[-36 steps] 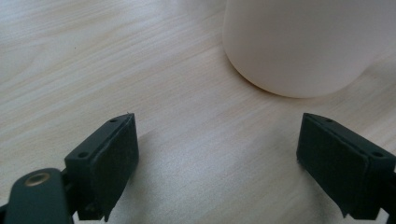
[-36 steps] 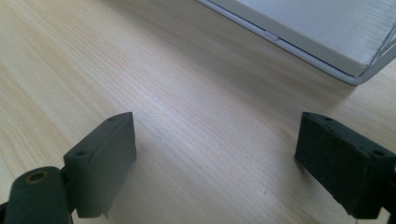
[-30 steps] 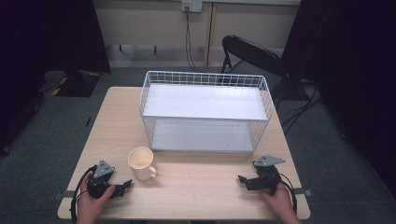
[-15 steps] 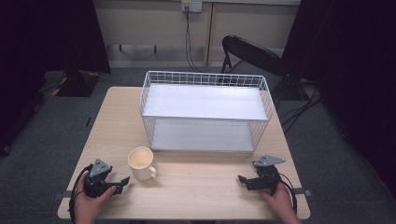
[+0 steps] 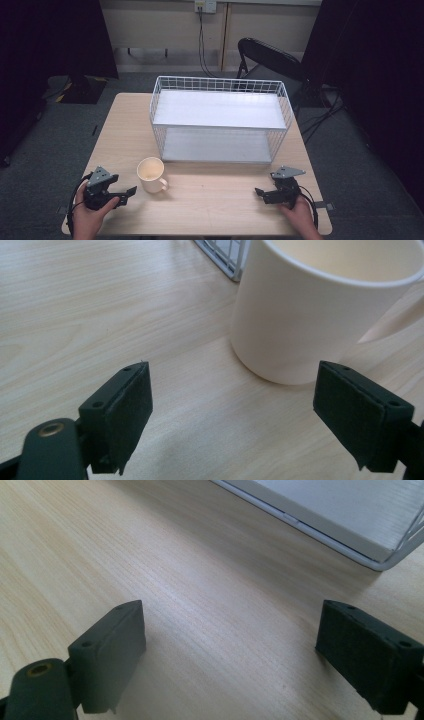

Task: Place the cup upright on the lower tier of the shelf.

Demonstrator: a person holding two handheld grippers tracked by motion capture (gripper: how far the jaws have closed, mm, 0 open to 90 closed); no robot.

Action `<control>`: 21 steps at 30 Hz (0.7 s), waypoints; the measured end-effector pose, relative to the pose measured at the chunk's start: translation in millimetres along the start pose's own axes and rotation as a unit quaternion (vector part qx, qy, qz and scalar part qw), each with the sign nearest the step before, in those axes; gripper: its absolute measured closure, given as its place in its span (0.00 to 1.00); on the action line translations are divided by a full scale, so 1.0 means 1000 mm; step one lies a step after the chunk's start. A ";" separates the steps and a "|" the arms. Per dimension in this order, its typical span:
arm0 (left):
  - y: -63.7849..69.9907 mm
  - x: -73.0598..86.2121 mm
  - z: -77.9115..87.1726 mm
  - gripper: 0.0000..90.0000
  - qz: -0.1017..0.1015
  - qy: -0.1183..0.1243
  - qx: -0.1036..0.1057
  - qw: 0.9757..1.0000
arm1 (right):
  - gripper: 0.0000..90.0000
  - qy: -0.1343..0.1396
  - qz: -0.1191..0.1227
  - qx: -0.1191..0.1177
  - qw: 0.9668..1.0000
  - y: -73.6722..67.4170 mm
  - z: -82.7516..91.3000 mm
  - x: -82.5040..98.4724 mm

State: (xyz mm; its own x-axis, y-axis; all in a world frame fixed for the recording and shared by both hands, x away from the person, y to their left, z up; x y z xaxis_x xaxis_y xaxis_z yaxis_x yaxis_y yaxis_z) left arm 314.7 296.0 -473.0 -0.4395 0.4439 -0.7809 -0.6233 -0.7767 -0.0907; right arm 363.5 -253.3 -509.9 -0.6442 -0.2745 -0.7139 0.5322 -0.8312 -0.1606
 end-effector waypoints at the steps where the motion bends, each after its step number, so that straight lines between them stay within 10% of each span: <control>1: 0.000 -0.001 0.001 0.18 -0.001 -0.001 -0.001 1.000 | 0.13 0.000 0.000 0.000 1.000 0.000 0.000 0.000; 21: -0.003 -0.024 0.022 0.18 0.004 0.026 -0.008 1.000 | 0.13 0.000 -0.001 0.000 1.000 0.000 0.000 0.000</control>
State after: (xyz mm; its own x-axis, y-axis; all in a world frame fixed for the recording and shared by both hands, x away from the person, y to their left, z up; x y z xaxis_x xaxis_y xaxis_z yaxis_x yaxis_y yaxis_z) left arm 312.7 297.3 -440.7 -0.4106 0.4145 -0.8121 -0.6089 -0.7876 -0.0941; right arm 363.1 -253.3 -509.9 -0.6449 -0.2735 -0.7136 0.5310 -0.8319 -0.1611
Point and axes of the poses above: each handheld gripper's, and its own axes: z roughly backward along the jaws, x roughly out of its underside, y roughly to its right, the point moved 1 cm from there along -z, roughly forward along the jaws, and after that the axes turned 13 degrees about -z, right-handed, at the moved point
